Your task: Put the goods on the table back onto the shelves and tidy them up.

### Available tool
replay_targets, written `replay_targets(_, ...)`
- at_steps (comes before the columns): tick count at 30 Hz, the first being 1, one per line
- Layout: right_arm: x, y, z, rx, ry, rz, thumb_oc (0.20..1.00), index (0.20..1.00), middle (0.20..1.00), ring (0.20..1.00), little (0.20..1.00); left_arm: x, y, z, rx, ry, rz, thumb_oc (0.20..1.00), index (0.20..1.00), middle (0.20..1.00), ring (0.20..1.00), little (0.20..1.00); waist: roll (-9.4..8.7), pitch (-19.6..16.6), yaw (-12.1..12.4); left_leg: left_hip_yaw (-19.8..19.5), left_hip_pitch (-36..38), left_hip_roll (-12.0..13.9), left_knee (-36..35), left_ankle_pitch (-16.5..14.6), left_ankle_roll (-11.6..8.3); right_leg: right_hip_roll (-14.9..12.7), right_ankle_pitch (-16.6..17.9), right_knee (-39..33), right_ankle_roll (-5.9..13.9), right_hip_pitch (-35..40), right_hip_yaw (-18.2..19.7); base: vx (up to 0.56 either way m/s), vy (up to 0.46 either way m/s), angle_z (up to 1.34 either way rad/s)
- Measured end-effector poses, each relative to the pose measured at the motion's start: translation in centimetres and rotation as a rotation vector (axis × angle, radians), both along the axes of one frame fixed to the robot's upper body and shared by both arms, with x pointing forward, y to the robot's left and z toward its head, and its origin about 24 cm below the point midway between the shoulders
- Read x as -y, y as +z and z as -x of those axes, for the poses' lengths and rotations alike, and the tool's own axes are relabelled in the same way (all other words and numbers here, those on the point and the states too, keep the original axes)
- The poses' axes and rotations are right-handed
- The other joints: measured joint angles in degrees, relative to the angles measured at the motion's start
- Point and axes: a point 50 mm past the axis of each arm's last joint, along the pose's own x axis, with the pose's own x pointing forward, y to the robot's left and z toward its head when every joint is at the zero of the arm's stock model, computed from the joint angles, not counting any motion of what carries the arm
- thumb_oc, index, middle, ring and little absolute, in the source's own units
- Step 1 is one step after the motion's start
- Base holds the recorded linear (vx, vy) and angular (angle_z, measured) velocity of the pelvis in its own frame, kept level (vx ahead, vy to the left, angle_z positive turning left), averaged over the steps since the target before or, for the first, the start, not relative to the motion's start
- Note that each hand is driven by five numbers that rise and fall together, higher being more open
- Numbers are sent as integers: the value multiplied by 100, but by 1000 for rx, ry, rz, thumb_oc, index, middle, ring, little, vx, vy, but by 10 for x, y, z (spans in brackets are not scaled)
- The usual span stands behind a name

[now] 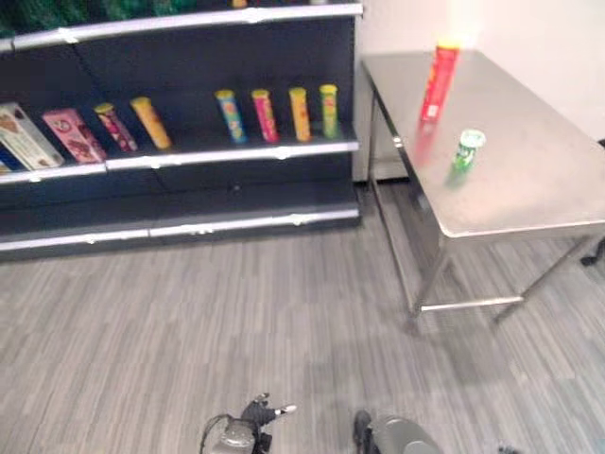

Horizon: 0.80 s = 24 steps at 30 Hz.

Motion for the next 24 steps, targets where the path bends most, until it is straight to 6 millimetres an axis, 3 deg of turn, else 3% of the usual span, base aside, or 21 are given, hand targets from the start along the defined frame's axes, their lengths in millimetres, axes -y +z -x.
replay_targets(1,1,3,-8,23,10,4,1000,1000,1000,1000,1000,-2,3,-6,26,9,-2,1000,1000,1000,1000,1000,-87,40,107,-6,-462,-114,831,365,-214,-101,-3,90,-136,-42,-6,217,-176,-26)
replay_targets(2,1,5,-17,43,23,10,1000,1000,1000,1000,1000,-3,4,-6,31,17,-5,1000,1000,1000,1000,1000,-162,119,184,-51,-689,-208,1364,534,-250,-149,287,87,-456,32,41,150,-116,-41)
replay_targets(3,3,7,-22,54,32,19,1000,1000,1000,1000,1000,-2,1,-1,13,27,-2,1000,1000,1000,1000,1000,-142,183,195,-63,-885,-194,1723,605,-213,-82,317,41,-542,149,52,241,-132,-38)
replay_targets(4,-4,4,-20,44,47,11,1000,1000,1000,1000,1000,-5,-1,4,-11,33,-11,1000,1000,1000,1000,1000,-191,189,223,321,-1145,-206,1809,701,-22,-68,323,-338,-441,569,53,276,-120,-18)
replay_targets(5,-10,1,-18,37,49,-2,1000,1000,1000,1000,1000,-6,-1,5,-10,43,-14,1000,1000,1000,1000,1000,-225,194,209,479,-1171,-263,1426,776,90,-64,269,-527,-359,727,62,363,-131,-17)
replay_targets(7,-17,-3,-11,14,43,-23,1000,1000,1000,1000,1000,-9,-1,5,-10,44,-22,1000,1000,1000,1000,1000,-335,236,259,802,-1163,-243,667,815,157,-90,447,-676,-423,852,86,271,-28,-16)
replay_targets(9,-23,-8,-4,-25,55,-31,1000,1000,1000,1000,1000,-13,-1,8,-15,67,-24,1000,1000,1000,1000,1000,-414,284,289,846,-993,-181,-1273,1022,418,44,560,-1064,-189,1118,153,304,38,-24)
replay_targets(11,-25,-9,-5,-23,59,-36,1000,1000,1000,1000,1000,-19,0,8,-16,78,-33,1000,1000,1000,1000,1000,-516,347,329,789,-902,-178,-2344,1196,613,64,579,-1070,-178,1213,195,293,59,-30)
replay_targets(12,-20,-7,-3,-26,55,-21,1000,1000,1000,1000,1000,-13,0,5,-15,71,-24,1000,1000,1000,1000,1000,-157,435,369,303,-745,117,-3554,1447,705,120,-324,-367,859,1037,54,391,67,-72)
replay_targets(13,-8,0,-14,3,65,11,1000,1000,1000,1000,1000,-8,-2,6,-8,100,-2,1000,1000,1000,1000,1000,-20,451,470,-5,-833,526,-3826,1532,600,45,-386,449,-231,572,365,392,74,-50)
replay_targets(14,-6,3,-19,25,75,21,1000,1000,1000,1000,1000,-7,-1,3,-10,105,3,1000,1000,1000,1000,1000,-7,574,319,137,-975,709,-3831,1611,493,101,-165,-5,-541,997,443,520,107,-61)
replay_targets(16,-2,3,-20,14,70,39,1000,1000,1000,1000,1000,-16,-1,7,-15,124,-17,1000,1000,1000,1000,1000,-194,609,531,-68,-944,558,-3837,1629,468,137,-49,-457,-525,1394,795,555,182,-64)
replay_targets(18,-9,0,-21,1,72,24,1000,1000,1000,1000,1000,-28,-2,17,-42,150,-45,1000,1000,1000,1000,1000,-438,696,687,64,-804,207,-3794,1677,533,178,-82,-974,-448,2086,1192,625,273,-90)
replay_targets(19,-11,-1,-21,-16,82,25,1000,1000,1000,1000,1000,-27,-5,27,-77,169,-42,1000,1000,1000,1000,1000,-446,656,815,135,-770,142,-3618,1688,579,133,-143,-1012,-368,2241,1436,220,150,-113)
replay_targets(20,-11,-1,-21,-18,93,29,1000,1000,1000,1000,1000,-26,-7,33,-92,171,-39,1000,1000,1000,1000,1000,-396,521,836,164,-877,25,-3432,1733,634,155,-154,-1109,-350,2240,1417,432,298,-103)
replay_targets(22,-11,-2,-16,-38,94,25,1000,1000,1000,1000,1000,-27,-6,27,-84,163,-42,1000,1000,1000,1000,1000,-361,427,748,516,-888,-376,-3339,1940,924,21,-272,-1313,-149,2513,1501,397,280,-41)
replay_targets(23,-9,-3,-12,-54,91,26,1000,1000,1000,1000,1000,-25,-6,27,-86,162,-40,1000,1000,1000,1000,1000,-305,393,695,756,-706,-441,-3557,1965,1141,-9,-341,-1182,-34,2627,1574,282,214,-19)
replay_targets(24,-17,-8,-6,-66,91,3,1000,1000,1000,1000,1000,-30,-5,29,-88,162,-54,1000,1000,1000,1000,1000,-402,301,632,815,-427,-576,-3789,1955,1387,-112,-471,-818,184,2589,1573,272,216,-6)
